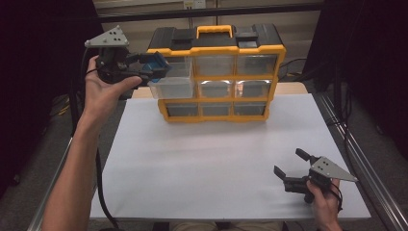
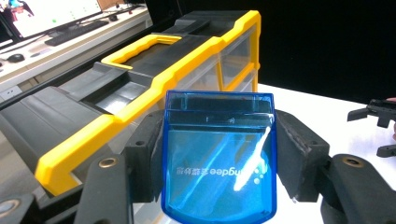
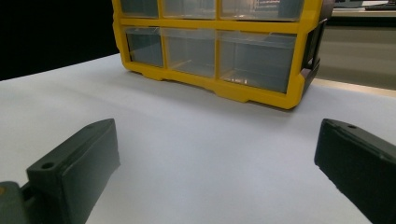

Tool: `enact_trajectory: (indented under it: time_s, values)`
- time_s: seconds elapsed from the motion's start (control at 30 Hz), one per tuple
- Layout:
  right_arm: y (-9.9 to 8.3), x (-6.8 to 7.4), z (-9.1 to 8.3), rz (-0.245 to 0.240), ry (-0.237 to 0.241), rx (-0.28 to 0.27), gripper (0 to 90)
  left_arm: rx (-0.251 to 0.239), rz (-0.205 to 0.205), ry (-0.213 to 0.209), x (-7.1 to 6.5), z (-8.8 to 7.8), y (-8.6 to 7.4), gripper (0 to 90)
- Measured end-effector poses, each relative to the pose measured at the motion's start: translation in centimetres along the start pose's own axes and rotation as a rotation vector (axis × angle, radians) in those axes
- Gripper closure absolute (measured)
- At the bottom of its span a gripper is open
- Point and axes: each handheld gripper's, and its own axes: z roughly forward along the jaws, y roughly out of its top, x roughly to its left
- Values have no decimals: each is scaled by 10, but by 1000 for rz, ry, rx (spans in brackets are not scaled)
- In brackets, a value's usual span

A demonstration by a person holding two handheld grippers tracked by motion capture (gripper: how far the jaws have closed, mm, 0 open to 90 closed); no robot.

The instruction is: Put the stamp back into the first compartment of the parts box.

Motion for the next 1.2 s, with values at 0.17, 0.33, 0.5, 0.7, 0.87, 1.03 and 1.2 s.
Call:
enact_trajectory:
  time_s: [0.17, 0.33, 0.5, 0.7, 0.87, 1.03, 1.2]
  values:
    - [0, 0, 0, -1, -2, -3, 0, 32, -28, -3, 9, 4, 5, 410]
    - [0, 0, 1, -7, 1, -4, 0, 95, -45, -11, 17, 14, 8, 410]
    - [0, 0, 2, -4, 1, -1, 0, 150, -42, -3, 24, 18, 16, 410]
    - [0, 0, 1, -5, 1, 2, 0, 204, -32, 3, 32, 25, 25, 410]
    - [0, 0, 2, -7, 3, -3, 0, 266, -28, 2, 36, 38, 27, 410]
    - [0, 0, 2, -1, 4, 1, 0, 304, -26, -1, 43, 49, 23, 410]
    - [0, 0, 2, -2, 1, 2, 0, 349, -28, -7, 48, 56, 20, 410]
